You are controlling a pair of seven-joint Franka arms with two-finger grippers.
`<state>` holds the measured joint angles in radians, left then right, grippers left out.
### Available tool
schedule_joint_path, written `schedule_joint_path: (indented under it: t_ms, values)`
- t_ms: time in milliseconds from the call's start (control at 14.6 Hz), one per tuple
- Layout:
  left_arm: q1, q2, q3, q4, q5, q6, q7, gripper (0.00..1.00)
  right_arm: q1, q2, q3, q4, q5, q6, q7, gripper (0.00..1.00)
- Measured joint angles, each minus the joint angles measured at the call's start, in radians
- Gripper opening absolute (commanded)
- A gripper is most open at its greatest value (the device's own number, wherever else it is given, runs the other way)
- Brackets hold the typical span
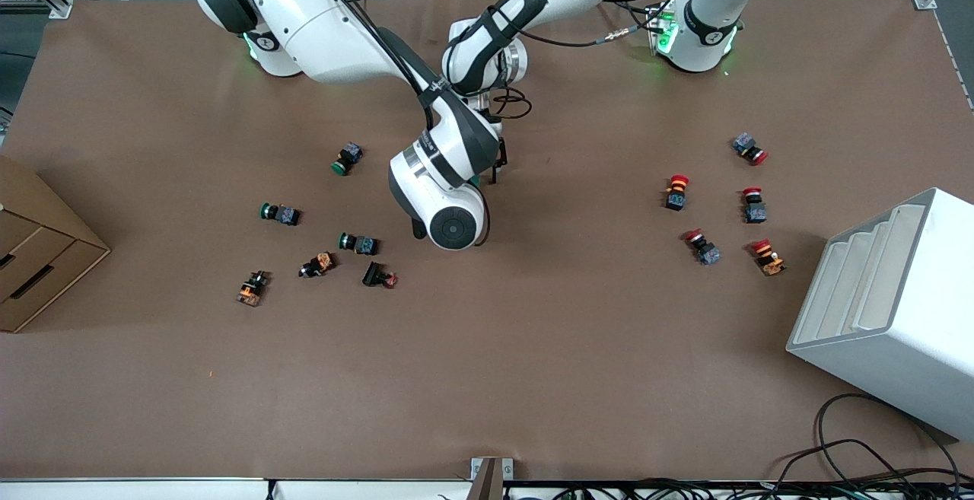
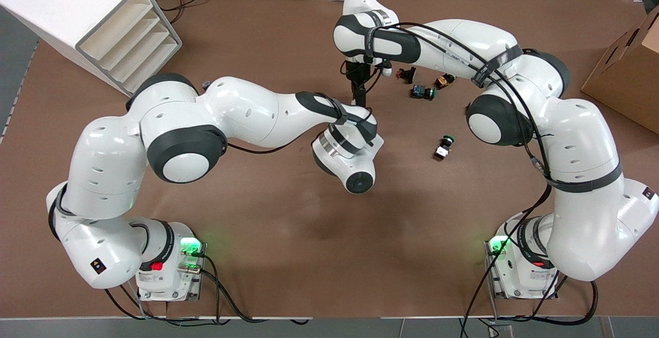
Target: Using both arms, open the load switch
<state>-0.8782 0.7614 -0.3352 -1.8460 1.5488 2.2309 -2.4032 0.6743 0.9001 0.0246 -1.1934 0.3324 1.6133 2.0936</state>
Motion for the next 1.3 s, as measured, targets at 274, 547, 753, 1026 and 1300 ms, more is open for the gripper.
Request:
schedule_joint_path:
  t_ms: [274,547,753,1026,1300]
  values:
    - [0.001,0.000,0.001,0.007,0.000,0.000,0.009,1.00,-0.009,0.000,0.024,0.007,0.000,-0.029,0.000,0.99]
    - [0.001,0.000,0.001,0.007,0.000,0.000,0.020,1.00,-0.013,0.000,0.035,0.008,0.001,-0.055,0.000,0.99]
    - [0.001,0.000,0.001,0.009,0.000,0.000,0.025,1.00,-0.013,0.000,0.044,0.009,0.001,-0.071,0.000,0.98]
    - [0.001,0.000,0.001,0.010,0.000,0.000,0.027,1.00,-0.010,0.007,0.057,0.008,0.001,-0.072,0.000,0.98]
    - [0.001,0.000,0.002,0.010,0.000,-0.001,0.027,1.00,-0.008,0.018,0.063,0.008,0.001,-0.079,0.000,0.98]
